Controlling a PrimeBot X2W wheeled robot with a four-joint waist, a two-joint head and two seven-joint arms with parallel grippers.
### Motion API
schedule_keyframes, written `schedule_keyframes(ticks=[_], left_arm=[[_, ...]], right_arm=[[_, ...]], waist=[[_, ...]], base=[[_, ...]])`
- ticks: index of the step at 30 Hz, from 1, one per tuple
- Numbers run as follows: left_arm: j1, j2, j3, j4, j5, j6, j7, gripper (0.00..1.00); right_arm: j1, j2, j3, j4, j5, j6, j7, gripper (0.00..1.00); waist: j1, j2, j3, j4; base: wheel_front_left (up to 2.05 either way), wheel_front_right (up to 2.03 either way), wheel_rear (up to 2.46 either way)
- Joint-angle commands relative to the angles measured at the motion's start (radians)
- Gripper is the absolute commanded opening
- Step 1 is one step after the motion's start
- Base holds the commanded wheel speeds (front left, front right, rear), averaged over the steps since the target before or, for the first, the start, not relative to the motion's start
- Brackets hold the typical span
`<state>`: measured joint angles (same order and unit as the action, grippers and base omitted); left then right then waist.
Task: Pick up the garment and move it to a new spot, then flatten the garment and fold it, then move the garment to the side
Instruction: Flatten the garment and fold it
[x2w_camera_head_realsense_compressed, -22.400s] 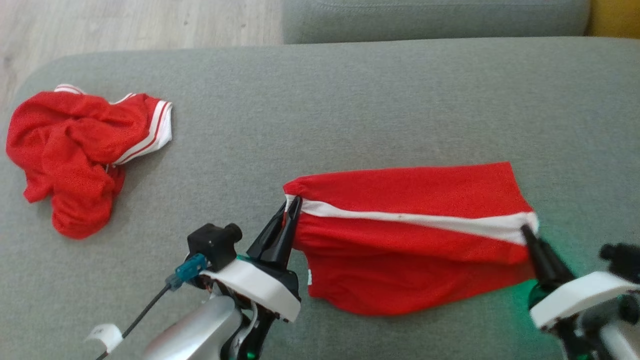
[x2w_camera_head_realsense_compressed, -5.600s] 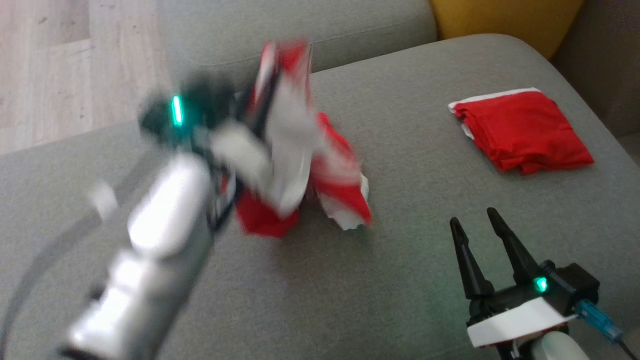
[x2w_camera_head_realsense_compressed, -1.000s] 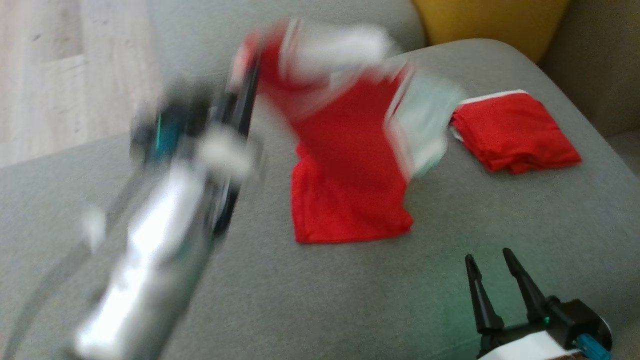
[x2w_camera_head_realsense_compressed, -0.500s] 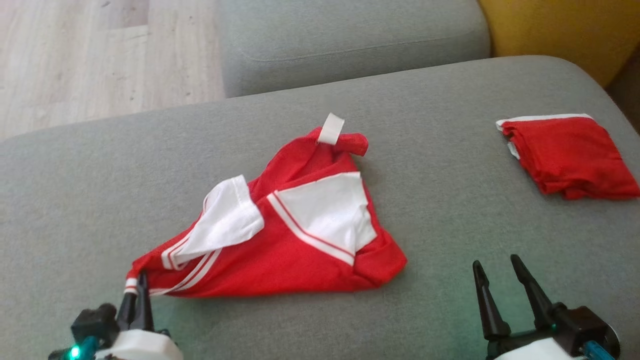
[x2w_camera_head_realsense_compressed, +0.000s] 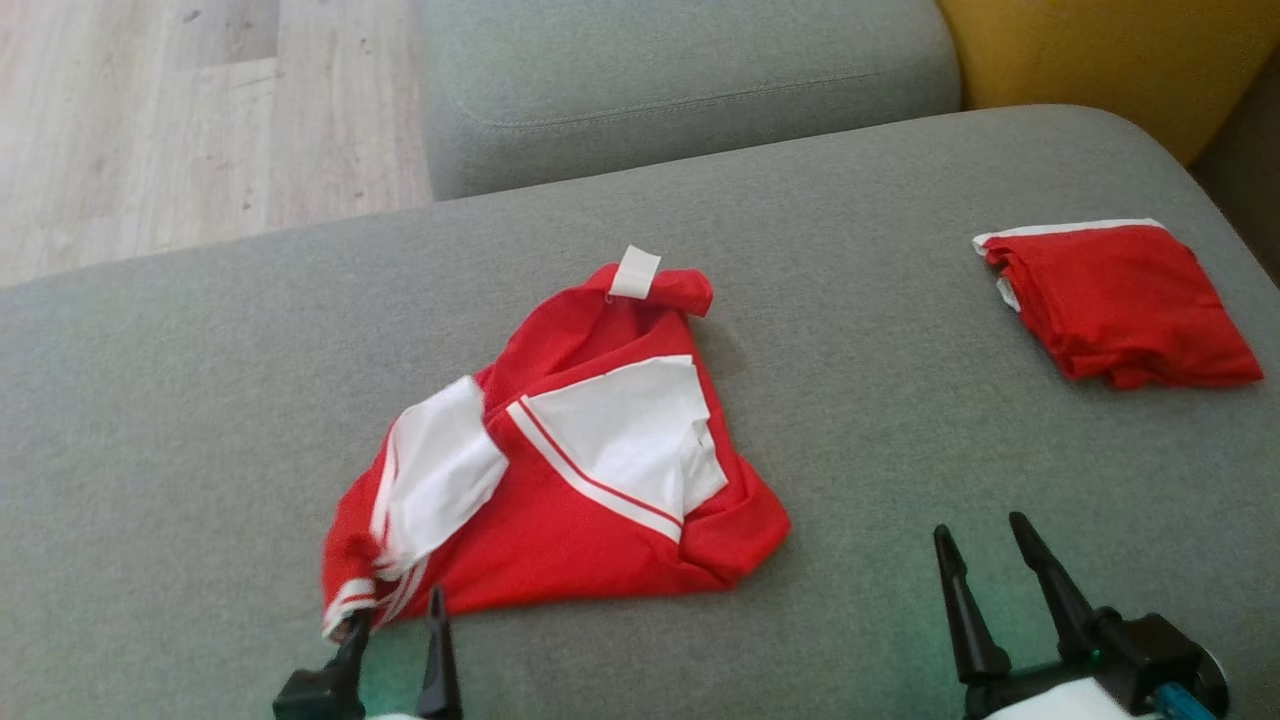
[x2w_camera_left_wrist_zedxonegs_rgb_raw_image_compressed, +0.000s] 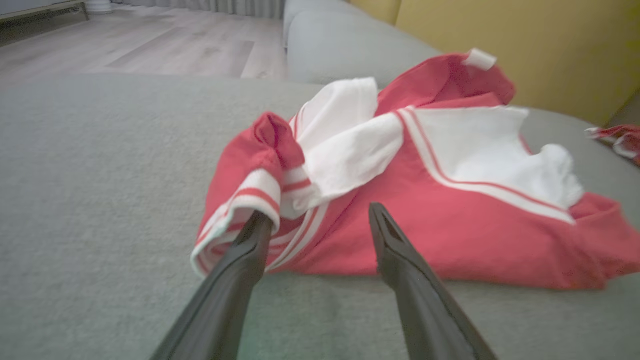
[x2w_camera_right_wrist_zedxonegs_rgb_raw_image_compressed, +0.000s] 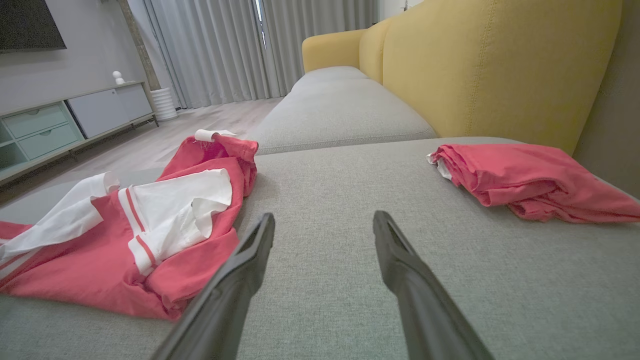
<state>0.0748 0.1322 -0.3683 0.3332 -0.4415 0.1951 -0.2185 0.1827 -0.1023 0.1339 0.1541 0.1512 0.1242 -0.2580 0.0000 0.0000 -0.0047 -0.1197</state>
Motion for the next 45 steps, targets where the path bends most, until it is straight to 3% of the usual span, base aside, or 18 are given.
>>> schedule_keyframes(ticks=[1, 6, 15, 20, 21, 25, 28, 31, 38, 45], left_arm=[[-0.036, 0.005, 0.03, -0.012, 0.003, 0.017, 0.005, 1.0], [-0.065, -0.005, 0.022, 0.063, 0.007, 0.024, 0.006, 1.0], [-0.208, 0.001, -0.004, 0.267, 0.036, -0.007, -0.002, 1.0], [-0.278, 0.001, -0.029, 0.382, 0.043, -0.057, -0.006, 1.0], [-0.291, 0.0, -0.035, 0.396, 0.043, -0.076, -0.009, 0.0], [-0.346, -0.008, -0.066, 0.402, 0.053, -0.149, -0.026, 0.0], [-0.413, -0.021, -0.109, 0.35, 0.074, -0.222, -0.033, 0.0], [-0.505, -0.025, -0.151, 0.289, 0.105, -0.265, -0.031, 0.0], [-0.749, -0.037, -0.203, 0.176, 0.106, -0.313, 0.03, 0.0], [-1.047, -0.061, -0.225, 0.127, -0.01, -0.325, 0.034, 0.0]], right_arm=[[-0.033, -0.012, 0.028, -0.026, 0.003, 0.007, -0.004, 1.0], [-0.037, -0.013, 0.028, -0.028, 0.008, 0.007, -0.004, 1.0], [-0.05, -0.024, 0.048, -0.026, 0.015, 0.007, -0.004, 1.0], [-0.061, -0.032, 0.06, -0.024, 0.021, 0.007, -0.004, 1.0], [-0.063, -0.033, 0.061, -0.022, 0.022, 0.007, -0.004, 1.0], [-0.067, -0.03, 0.061, -0.014, 0.022, 0.007, -0.004, 1.0], [-0.069, -0.025, 0.06, -0.012, 0.021, 0.007, -0.004, 1.0], [-0.073, -0.018, 0.067, -0.009, 0.02, 0.007, -0.004, 1.0], [-0.082, -0.006, 0.082, -0.004, 0.02, 0.007, -0.004, 1.0], [-0.075, -0.004, 0.091, -0.001, 0.022, 0.007, -0.004, 1.0]], waist=[[0.0, 0.0, 0.001, -0.008], [0.0, 0.0, 0.008, -0.017], [0.0, 0.0, 0.027, -0.031], [0.0, 0.0, 0.037, -0.046], [0.0, 0.0, 0.037, -0.049], [0.0, 0.0, 0.026, -0.063], [0.0, 0.0, 0.015, -0.072], [0.0, 0.0, 0.002, -0.09], [0.0, 0.0, -0.012, -0.144], [0.0, 0.0, -0.021, -0.187]], base=[[0.0, 0.0, 0.0], [0.0, 0.0, 0.0], [0.0, 0.0, 0.0], [0.0, 0.0, 0.0], [0.0, 0.0, 0.0], [0.0, 0.0, 0.0], [0.0, 0.0, 0.0], [0.0, 0.0, 0.0], [0.0, 0.0, 0.0], [0.0, 0.0, 0.0]])
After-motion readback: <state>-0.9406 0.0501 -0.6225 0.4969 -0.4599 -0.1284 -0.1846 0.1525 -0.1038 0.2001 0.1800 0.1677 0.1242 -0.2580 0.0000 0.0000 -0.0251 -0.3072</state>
